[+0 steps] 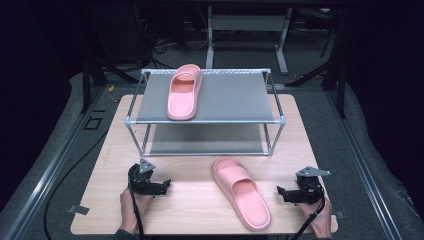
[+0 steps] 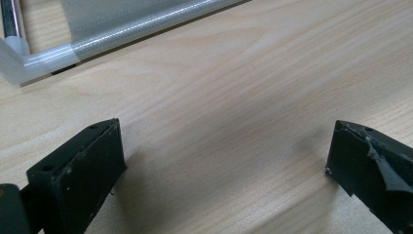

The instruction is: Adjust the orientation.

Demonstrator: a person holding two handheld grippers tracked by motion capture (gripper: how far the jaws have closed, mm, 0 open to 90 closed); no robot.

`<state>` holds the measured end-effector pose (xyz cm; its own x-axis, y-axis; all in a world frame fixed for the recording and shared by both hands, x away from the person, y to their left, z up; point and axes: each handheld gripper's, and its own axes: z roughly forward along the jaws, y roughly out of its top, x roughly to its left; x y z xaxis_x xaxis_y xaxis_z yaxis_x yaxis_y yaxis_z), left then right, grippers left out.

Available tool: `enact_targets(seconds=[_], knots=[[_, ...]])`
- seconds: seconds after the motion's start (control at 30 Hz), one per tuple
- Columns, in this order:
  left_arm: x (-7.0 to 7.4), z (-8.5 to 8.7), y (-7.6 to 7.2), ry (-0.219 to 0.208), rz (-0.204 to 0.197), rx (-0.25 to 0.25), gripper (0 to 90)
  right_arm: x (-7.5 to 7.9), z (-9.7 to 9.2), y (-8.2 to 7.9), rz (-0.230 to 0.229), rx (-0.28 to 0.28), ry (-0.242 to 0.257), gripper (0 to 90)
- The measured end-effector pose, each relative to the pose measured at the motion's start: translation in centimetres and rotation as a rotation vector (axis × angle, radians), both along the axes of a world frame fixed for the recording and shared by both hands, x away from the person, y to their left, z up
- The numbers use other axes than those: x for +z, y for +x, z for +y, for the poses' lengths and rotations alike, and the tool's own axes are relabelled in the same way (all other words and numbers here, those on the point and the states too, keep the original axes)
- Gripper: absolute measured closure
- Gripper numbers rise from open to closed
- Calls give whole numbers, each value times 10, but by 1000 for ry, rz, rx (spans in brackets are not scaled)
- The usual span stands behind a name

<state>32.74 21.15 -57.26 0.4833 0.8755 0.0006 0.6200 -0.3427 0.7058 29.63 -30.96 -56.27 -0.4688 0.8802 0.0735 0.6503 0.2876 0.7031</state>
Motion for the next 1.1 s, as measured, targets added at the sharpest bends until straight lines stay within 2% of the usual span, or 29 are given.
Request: enact_targets(seconds=[0.03, 0.07, 0.17, 0.27, 0.3, 0.37, 0.47, 0.53, 0.6, 0.63, 0.7, 0.73, 0.8, 0.83, 1.1], knots=[[0, 0, 0, 0, 0, 1, 2, 2, 3, -1, -1, 7, -3, 64], [0, 0, 0, 0, 0, 1, 2, 4, 6, -3, -1, -9, -23, 64], [0, 0, 0, 0, 0, -1, 1, 11, 11, -5, 0, 0, -27, 64], [0, 0, 0, -1, 0, -2, 1, 21, 21, -8, 7, 48, 13, 70], [0, 0, 0, -1, 0, -2, 1, 23, 25, -9, 4, 21, -38, 70], [0, 0, 0, -1, 0, -2, 1, 27, 32, -9, 9, 62, -1, 71], [0, 0, 0, 0, 0, -2, 1, 32, 40, -10, 5, 71, -13, 71], [0, 0, 0, -2, 0, -1, 1, 37, 46, -10, 5, 93, -7, 71], [0, 0, 0, -2, 0, -1, 1, 43, 56, -10, 3, 139, 8, 71], [0, 0, 0, -2, 0, -1, 1, 45, 60, -10, 4, 128, -17, 72], [0, 0, 0, -1, 0, -2, 1, 47, 65, -10, -4, 143, -17, 79], [0, 0, 0, 0, 0, -2, 1, 48, 68, -9, 4, 157, -9, 83], [0, 0, 0, -1, 0, -2, 1, 48, 73, -7, 8, 162, -25, 95], [0, 0, 0, -1, 0, -1, 1, 47, 77, -6, 16, 176, -13, 101], [0, 0, 0, -1, 0, -2, 1, 40, 96, 6, 36, 198, -48, 192]])
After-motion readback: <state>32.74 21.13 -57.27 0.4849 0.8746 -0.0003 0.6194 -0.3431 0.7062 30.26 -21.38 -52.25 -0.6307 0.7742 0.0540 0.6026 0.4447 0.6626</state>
